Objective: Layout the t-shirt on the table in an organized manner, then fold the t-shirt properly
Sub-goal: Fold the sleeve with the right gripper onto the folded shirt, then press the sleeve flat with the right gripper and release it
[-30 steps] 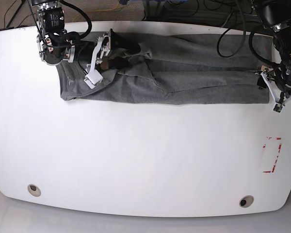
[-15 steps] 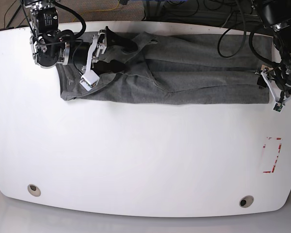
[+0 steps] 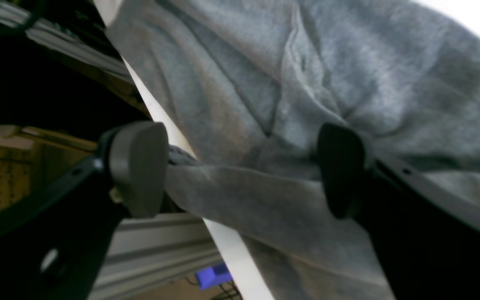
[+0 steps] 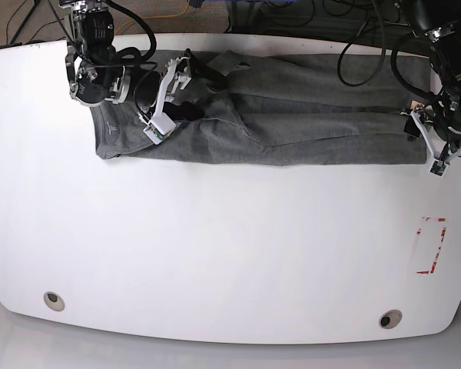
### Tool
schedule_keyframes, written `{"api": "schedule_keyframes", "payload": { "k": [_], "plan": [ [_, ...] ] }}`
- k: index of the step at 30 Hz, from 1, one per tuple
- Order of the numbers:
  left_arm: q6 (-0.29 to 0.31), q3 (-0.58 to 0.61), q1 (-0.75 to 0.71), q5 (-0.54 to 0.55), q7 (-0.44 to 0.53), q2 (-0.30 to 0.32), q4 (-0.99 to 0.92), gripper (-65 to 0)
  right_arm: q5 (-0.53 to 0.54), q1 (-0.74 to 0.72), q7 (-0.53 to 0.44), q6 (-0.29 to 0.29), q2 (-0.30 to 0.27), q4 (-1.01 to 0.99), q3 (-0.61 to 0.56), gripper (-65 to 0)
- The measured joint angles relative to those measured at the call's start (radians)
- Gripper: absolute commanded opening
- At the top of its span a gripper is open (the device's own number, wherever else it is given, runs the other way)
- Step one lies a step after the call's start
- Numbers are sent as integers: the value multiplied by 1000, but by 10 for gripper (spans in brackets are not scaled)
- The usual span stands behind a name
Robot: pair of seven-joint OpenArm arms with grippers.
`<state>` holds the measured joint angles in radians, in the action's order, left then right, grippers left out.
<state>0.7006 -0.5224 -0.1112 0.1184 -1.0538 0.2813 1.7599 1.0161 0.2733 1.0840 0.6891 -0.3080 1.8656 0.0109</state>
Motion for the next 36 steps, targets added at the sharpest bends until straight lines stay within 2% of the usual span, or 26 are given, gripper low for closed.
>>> {"api": "schedule_keyframes", "payload": {
  "k": [2, 6, 12, 24, 28, 33, 36],
  "plan": [
    [0, -14, -5, 5, 2, -8, 3, -186, -3, 14, -9, 1, 0, 2, -3, -255],
    [-1, -38, -11, -12, -7, -8, 0, -186, -89, 46, 0, 0, -2, -2, -14, -358],
    [-3, -38, -10, -8, -1, -6, 0, -186, -207, 60, -13, 2, 1, -8, -27, -445],
    [-2, -34, -10, -6, -2, -7, 0, -186, -361, 55, -91, 11, 1, -91, -50, -445],
    [-2, -33, -10, -6, -2, -7, 0, -186, -440, 52, -131, 11, 20, -90, -73, -447],
    [-2, -33, -10, -6, -2, -6, 0, -186, -492, 60, -113, 1, 45, -31, -83, -447],
    [-2, -34, -10, -6, -4, -3, 0, -186, -468, 88, -93, 0, 35, 43, -74, -447]
  ]
}}
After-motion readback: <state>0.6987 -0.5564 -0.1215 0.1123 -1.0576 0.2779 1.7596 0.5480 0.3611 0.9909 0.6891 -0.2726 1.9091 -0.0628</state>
